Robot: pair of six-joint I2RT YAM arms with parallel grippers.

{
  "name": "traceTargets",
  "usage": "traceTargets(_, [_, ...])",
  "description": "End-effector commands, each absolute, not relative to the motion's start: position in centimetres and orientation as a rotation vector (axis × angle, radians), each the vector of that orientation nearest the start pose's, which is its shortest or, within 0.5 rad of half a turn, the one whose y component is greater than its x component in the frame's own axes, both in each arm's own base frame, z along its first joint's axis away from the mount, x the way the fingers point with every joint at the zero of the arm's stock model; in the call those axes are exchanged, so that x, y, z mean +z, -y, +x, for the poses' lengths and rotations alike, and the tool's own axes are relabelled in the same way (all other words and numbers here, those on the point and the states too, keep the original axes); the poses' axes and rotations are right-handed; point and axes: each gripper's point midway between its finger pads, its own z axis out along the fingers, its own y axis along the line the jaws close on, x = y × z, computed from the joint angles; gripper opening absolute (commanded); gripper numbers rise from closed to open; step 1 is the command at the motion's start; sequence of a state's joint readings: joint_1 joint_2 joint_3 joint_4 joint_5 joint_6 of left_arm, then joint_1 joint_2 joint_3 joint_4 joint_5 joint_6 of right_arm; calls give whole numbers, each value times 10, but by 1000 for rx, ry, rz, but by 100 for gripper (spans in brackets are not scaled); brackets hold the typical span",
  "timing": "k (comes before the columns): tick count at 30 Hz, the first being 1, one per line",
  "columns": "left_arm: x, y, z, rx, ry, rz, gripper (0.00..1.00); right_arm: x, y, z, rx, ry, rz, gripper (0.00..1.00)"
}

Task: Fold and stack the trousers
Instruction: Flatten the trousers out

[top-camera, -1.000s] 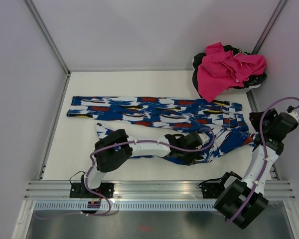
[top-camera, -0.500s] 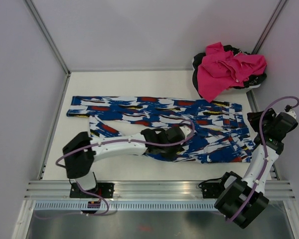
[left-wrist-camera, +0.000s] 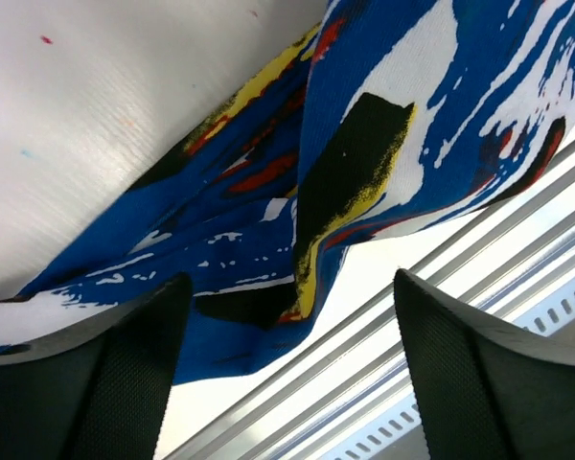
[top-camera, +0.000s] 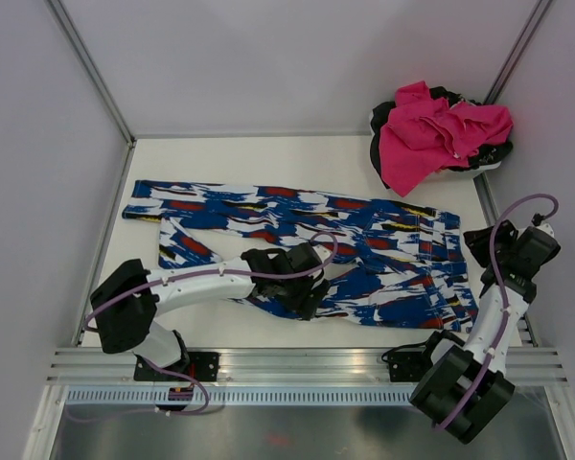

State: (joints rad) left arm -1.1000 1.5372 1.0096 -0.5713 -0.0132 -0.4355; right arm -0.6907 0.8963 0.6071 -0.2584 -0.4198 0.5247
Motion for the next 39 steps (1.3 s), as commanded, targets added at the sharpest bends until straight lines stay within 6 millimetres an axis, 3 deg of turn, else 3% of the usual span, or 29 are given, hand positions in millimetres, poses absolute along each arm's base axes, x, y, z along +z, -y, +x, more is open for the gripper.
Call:
traceTargets(1, [98,311,149,-495,-2536,819,92,134,102,272,360,-1896,954,40])
traceTargets(4, [123,307,166,-470,-2506,729,93,108,100,273,368,-1953,975,34])
traceTargets(8, [135,292,186,-445,-2530,568,93,78,83,290,407,-2076,916,8])
traceTargets(11, [119,269,195,-388,-2595,435,93,58,68,309,414,-2193,839,0])
traceTargets(16, [80,192,206,-149,-2681,77,94,37,71,327,376,-2255,828,0])
traceTargets(18, [67,171,205,-89,-2702,-5,94,32,78,327,328,-2256,846,0])
traceTargets(21, [64,138,218,21,-2659,-186,94,14,89,319,237,-2285,892,0])
traceTargets(26, [53,107,234,99,-2637,-424,93,-20,101,305,136,-2358,985,0])
traceTargets(29, [53,101,241,118,-2623,-466,92,-16,109,311,112,-2333,1004,0])
traceTargets(33, [57,87,248,168,-2573,-531,90,9,116,327,122,-2238,973,0])
traceTargets(37, [42,87,257,130,-2580,-589,66,19,109,334,186,-2210,944,0])
traceTargets(39, [35,91,264,119,-2588,-597,43,19,107,334,202,-2214,940,0])
